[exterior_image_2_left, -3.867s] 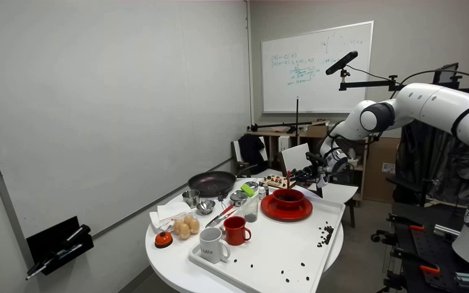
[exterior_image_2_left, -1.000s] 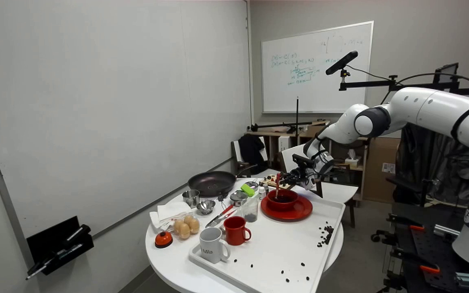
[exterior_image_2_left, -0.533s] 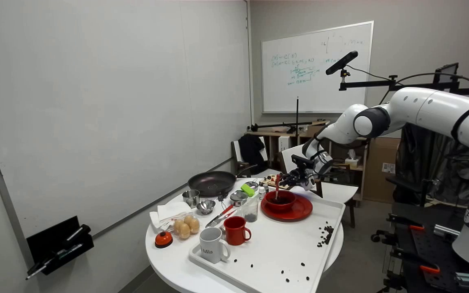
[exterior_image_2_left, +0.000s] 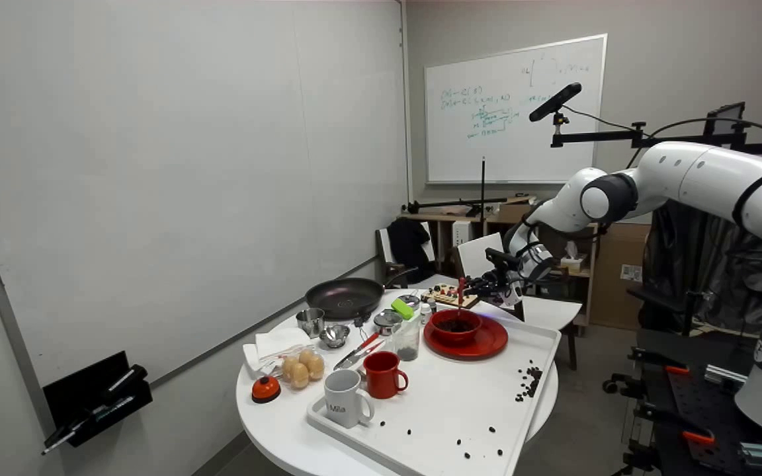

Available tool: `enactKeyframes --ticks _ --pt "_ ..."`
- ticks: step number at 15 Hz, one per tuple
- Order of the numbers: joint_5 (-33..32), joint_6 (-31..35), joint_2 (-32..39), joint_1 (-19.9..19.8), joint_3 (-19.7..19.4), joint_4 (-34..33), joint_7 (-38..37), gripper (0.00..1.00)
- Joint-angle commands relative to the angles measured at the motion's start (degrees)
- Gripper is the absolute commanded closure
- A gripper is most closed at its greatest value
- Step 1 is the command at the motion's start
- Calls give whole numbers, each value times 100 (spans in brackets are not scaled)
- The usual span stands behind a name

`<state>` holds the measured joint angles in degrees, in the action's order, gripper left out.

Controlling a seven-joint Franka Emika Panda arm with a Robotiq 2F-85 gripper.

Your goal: Use the spoon to mix the contents of the bowl

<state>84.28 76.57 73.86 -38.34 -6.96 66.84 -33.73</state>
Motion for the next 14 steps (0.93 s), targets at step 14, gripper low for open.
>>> enactKeyframes --ticks 14 --pt "-30 18 376 601 104 -1170 -560 93"
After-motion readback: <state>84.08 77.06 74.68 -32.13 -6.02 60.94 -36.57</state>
